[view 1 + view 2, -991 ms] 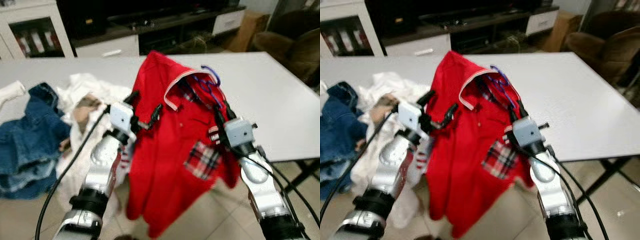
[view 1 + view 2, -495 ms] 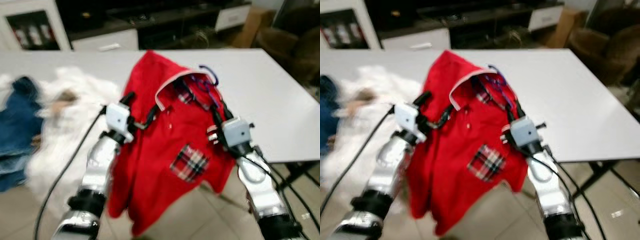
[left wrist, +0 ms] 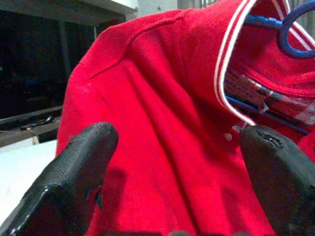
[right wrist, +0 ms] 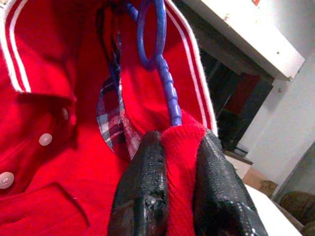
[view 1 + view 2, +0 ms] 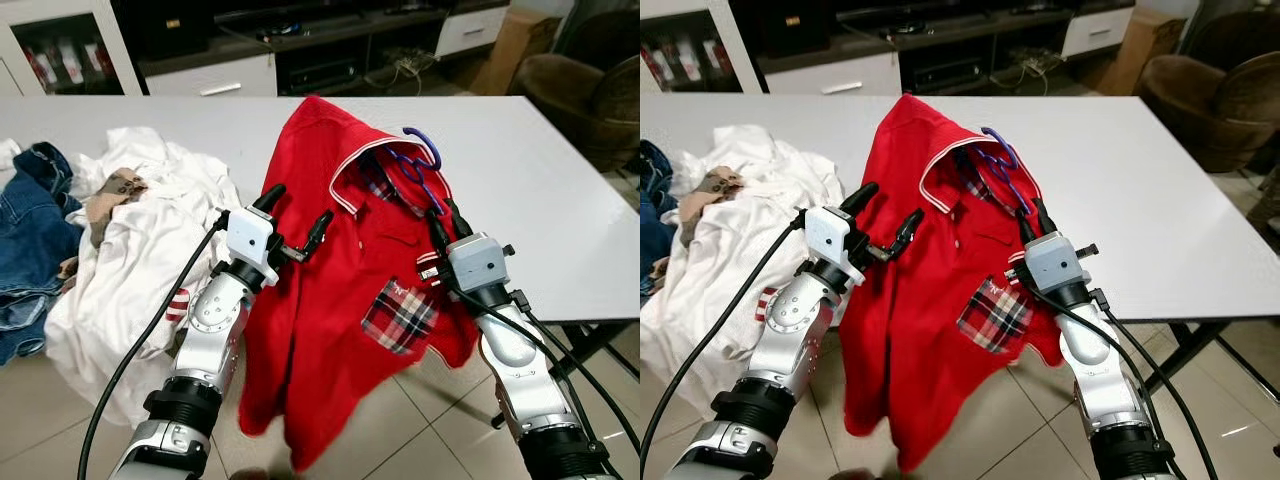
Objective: Hang hanger
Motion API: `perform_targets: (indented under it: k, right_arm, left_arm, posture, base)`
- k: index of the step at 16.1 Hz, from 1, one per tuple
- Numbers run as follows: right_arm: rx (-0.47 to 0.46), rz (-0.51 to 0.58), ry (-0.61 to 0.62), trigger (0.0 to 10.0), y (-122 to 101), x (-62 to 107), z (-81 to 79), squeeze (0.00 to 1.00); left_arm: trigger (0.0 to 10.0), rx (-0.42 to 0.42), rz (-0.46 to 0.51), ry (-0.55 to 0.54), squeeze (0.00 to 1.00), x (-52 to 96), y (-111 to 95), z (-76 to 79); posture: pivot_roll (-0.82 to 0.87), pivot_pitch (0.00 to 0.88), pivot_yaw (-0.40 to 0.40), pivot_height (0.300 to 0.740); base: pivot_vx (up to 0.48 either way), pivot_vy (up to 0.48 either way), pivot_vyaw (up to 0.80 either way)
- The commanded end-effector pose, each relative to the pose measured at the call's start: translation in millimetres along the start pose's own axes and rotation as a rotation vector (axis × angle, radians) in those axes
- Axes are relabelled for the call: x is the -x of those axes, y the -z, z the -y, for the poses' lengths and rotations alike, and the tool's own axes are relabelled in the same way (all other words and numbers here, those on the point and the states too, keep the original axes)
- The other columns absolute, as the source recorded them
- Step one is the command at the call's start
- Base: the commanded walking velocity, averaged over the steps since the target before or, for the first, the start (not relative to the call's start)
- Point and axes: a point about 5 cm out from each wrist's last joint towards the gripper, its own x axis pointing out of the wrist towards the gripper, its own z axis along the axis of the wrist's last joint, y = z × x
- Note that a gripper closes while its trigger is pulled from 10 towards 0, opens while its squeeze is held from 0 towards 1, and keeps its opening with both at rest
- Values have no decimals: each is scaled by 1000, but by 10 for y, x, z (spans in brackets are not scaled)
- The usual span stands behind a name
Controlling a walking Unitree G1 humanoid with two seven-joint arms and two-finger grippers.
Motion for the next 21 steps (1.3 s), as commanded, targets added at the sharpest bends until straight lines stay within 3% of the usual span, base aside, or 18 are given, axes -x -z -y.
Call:
perform_targets:
  k: [1,21]
  right_arm:
    - [-3,39,24,10000,-71,-52,57,0]
    - [-12,37,8,10000,-68,-66,18,0]
  left_arm:
    - [10000,-5,11,-6,0,-19,-30,-20]
    - [10000,-14,6,-13,0,-18,-29,-36]
  posture:
    - [48,0,21,740]
    - [50,0,22,740]
  base:
    - [0,0,0]
    - [0,0,0]
